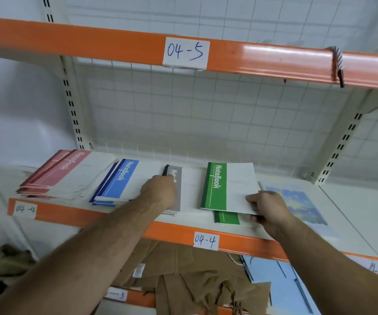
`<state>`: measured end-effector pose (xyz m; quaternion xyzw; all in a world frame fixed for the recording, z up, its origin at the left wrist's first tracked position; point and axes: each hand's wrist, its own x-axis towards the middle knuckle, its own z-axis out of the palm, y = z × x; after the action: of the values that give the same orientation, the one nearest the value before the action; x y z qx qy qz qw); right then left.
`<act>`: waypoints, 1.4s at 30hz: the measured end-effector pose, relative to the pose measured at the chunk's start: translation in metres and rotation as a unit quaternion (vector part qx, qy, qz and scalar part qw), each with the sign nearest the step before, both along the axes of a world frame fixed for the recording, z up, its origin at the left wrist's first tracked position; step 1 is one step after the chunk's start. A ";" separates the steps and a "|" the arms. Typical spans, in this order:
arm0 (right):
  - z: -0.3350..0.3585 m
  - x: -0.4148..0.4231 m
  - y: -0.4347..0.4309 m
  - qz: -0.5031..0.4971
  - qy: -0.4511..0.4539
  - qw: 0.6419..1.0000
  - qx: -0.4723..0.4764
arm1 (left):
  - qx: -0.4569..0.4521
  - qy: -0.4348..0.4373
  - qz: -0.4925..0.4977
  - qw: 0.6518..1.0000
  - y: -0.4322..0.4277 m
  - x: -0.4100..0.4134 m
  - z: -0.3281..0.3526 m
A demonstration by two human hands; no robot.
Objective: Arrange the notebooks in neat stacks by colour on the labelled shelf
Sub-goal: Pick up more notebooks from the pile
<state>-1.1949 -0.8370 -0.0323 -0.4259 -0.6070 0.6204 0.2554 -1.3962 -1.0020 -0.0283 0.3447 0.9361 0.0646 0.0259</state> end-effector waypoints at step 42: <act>-0.012 0.012 0.038 0.266 -0.409 0.721 0.492 | 0.112 0.015 0.029 0.993 0.052 0.081 -0.002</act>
<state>-1.1826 -0.7990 -0.0438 -0.2735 -0.9608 0.0421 -0.0196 -1.3153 -0.9498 -0.0303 0.3187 0.9330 0.1645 -0.0289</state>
